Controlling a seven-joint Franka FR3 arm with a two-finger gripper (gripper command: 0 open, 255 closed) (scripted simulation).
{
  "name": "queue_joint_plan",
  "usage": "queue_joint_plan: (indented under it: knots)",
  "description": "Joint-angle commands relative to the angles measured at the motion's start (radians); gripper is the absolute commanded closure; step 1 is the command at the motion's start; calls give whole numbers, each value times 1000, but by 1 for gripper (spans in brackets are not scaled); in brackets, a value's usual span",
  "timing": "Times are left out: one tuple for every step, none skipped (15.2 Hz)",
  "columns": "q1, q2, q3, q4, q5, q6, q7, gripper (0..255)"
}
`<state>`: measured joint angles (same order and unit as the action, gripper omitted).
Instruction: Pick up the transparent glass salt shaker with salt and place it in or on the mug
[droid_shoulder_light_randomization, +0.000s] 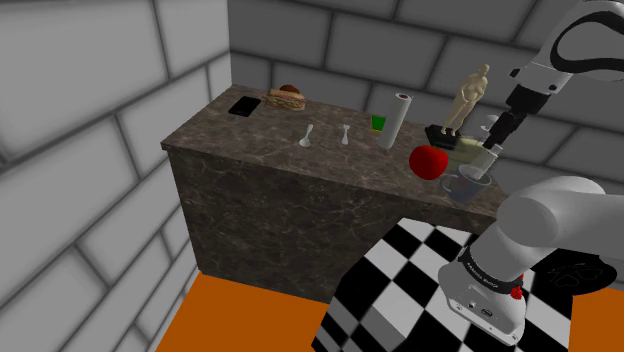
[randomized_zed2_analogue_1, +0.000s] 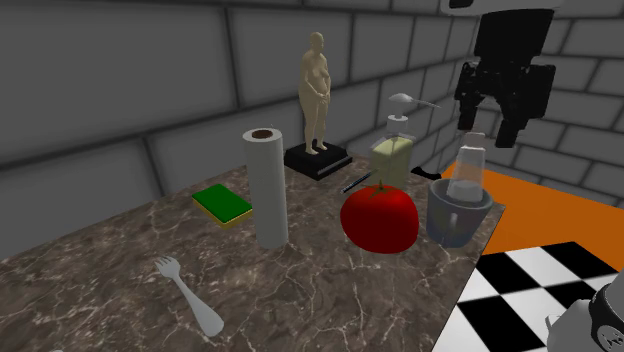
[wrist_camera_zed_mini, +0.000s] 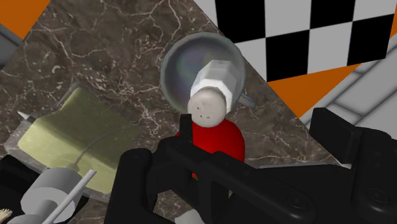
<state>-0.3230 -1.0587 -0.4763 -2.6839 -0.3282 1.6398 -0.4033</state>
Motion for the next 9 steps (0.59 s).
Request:
queue_joint_plan:
  knots:
    - [10, 8, 19, 65, 20, -56, -3, 0]
    - [14, 14, 26, 94, 27, -78, -4, 0]
    - [14, 14, 26, 94, 27, -78, -5, 0]
    - [14, 14, 26, 94, 27, -78, -5, 0]
    - [14, 14, 26, 94, 28, -78, -5, 0]
    - [14, 14, 26, 94, 27, -78, -5, 0]
    - [14, 14, 26, 94, 27, -78, -5, 0]
    - [14, 14, 26, 94, 27, -78, -5, 0]
    - [14, 14, 26, 94, 27, -78, -5, 0]
